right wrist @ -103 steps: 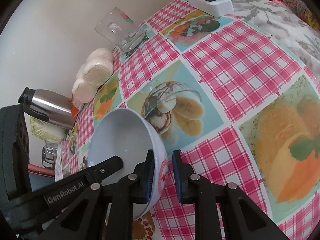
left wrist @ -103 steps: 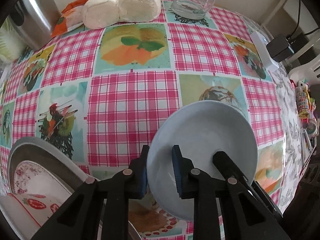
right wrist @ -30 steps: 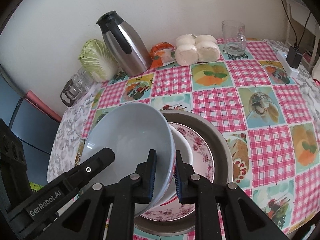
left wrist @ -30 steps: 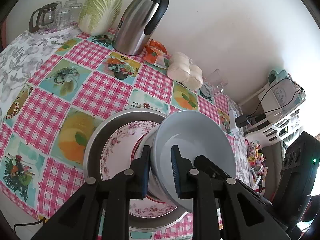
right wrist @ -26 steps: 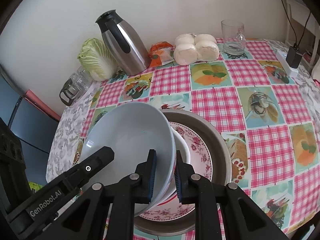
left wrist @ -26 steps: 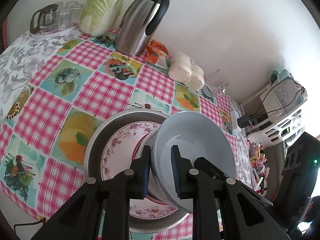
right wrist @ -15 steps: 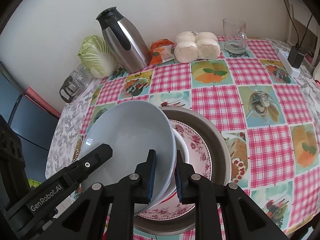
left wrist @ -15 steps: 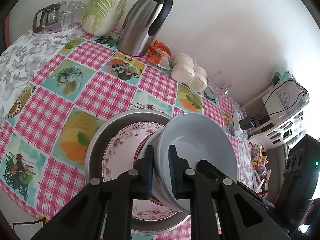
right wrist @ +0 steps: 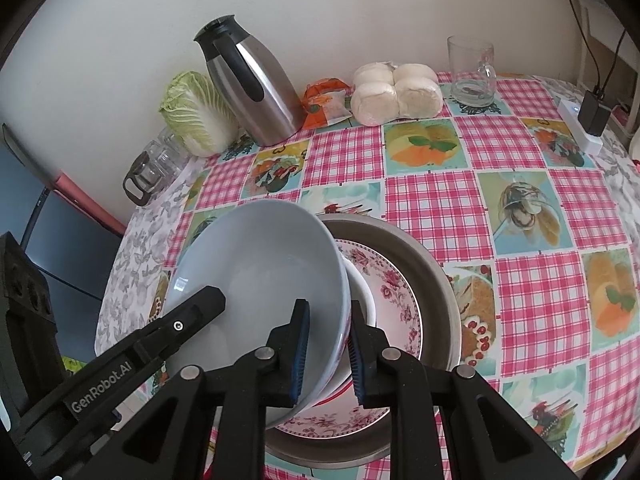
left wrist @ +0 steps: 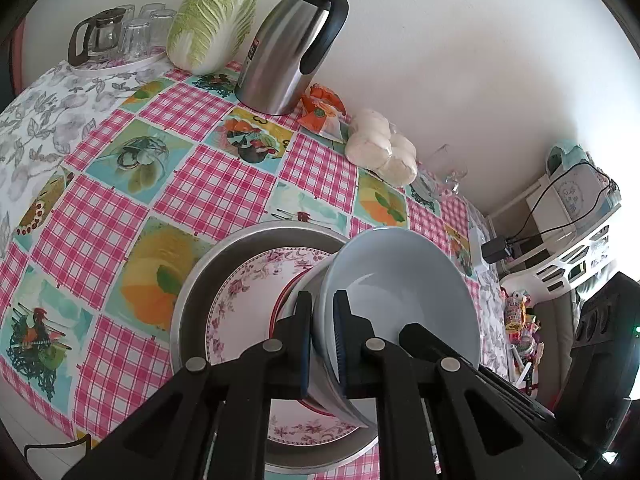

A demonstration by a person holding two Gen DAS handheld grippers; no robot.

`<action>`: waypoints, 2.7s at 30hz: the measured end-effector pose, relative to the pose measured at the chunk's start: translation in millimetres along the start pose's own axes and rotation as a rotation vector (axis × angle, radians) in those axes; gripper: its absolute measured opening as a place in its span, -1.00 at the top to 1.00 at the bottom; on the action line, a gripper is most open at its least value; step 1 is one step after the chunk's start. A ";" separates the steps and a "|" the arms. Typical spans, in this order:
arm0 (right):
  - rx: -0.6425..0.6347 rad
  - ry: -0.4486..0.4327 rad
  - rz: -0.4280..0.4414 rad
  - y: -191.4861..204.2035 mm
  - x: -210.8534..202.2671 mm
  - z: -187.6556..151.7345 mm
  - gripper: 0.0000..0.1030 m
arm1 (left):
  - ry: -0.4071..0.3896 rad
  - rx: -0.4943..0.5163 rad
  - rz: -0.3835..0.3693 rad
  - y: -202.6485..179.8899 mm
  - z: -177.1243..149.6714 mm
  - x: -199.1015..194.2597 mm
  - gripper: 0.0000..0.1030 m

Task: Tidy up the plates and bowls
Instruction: 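Lower the pale round bowl into the stacked bowls in the basin, then open both tools and release the pale bowl rim, then withdraw both open tools away from the stacked basin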

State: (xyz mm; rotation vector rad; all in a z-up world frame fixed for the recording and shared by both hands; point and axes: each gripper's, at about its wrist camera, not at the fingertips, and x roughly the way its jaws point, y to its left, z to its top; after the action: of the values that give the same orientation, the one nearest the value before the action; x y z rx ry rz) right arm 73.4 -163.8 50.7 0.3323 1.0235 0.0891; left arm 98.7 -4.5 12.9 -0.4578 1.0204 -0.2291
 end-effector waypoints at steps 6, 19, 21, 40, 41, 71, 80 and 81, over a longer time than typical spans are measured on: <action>-0.005 -0.004 0.000 1.3 -0.8 0.1 0.58 | 0.002 -0.002 0.001 -0.9 0.3 0.5 0.80; 0.010 -0.009 0.017 -3.0 -3.4 1.9 0.58 | 0.004 -0.001 0.002 0.9 0.1 1.5 0.81; 0.011 -0.013 0.017 -3.5 -4.7 2.3 0.58 | 0.005 -0.001 0.003 1.1 0.1 1.6 0.81; 0.005 -0.079 -0.028 -9.0 -19.5 5.6 0.53 | 0.007 0.001 0.018 1.6 1.2 5.7 0.78; 0.016 -0.086 -0.019 -11.6 -21.9 6.7 0.51 | 0.005 -0.008 0.014 2.5 1.3 5.4 0.76; -0.018 -0.142 -0.094 -10.5 -47.3 -19.9 -0.26 | -0.141 0.088 0.179 25.3 -22.3 -50.1 -0.74; -0.034 -0.163 -0.123 -17.3 -54.9 -46.5 -0.95 | -0.124 0.155 0.312 47.1 -44.4 -56.3 -0.95; -0.039 -0.163 -0.126 -17.7 -54.4 -50.1 -1.00 | -0.119 0.164 0.315 47.8 -47.1 -56.2 -0.95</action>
State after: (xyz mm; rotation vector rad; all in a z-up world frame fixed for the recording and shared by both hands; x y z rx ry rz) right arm 1.1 -181.4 66.1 0.2352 0.8779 -0.0318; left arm 28.2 47.4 12.8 -0.1558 0.9341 -0.0024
